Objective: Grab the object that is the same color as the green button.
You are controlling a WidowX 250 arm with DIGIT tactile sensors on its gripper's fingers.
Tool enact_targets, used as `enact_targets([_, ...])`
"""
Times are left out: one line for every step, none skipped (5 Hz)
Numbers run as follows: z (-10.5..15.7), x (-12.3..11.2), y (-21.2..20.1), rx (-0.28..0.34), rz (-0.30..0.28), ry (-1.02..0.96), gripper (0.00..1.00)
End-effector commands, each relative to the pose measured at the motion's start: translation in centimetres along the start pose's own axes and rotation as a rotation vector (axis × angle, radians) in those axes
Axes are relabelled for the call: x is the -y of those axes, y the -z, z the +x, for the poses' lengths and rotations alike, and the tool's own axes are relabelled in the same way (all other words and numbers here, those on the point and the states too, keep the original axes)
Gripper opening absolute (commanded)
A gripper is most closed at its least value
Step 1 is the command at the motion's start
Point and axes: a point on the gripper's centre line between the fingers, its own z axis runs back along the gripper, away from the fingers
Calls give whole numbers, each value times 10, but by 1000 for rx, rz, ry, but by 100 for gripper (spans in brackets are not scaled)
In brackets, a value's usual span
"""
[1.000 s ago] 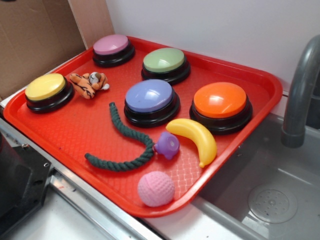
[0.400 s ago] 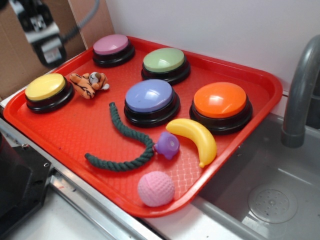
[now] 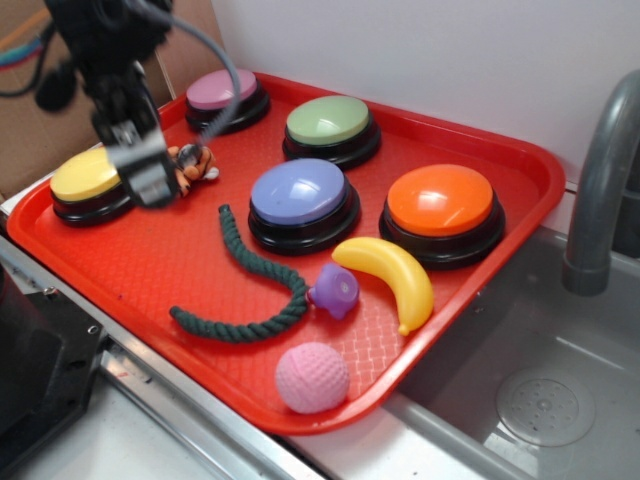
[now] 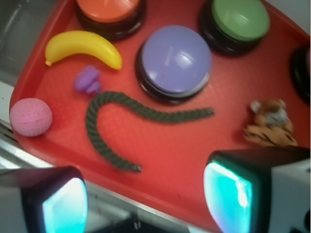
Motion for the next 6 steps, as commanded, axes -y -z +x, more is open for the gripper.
enact_targets([9, 23, 34, 28, -23, 63, 100])
enact_targets([10, 32, 54, -8, -25, 73, 100])
enact_targets([10, 36, 76, -26, -52, 89, 100])
enact_targets([13, 38, 92, -54, -62, 95, 100])
enact_targets([11, 38, 102, -75, -55, 80, 97])
enact_targets([11, 38, 104, -74, -39, 84, 0])
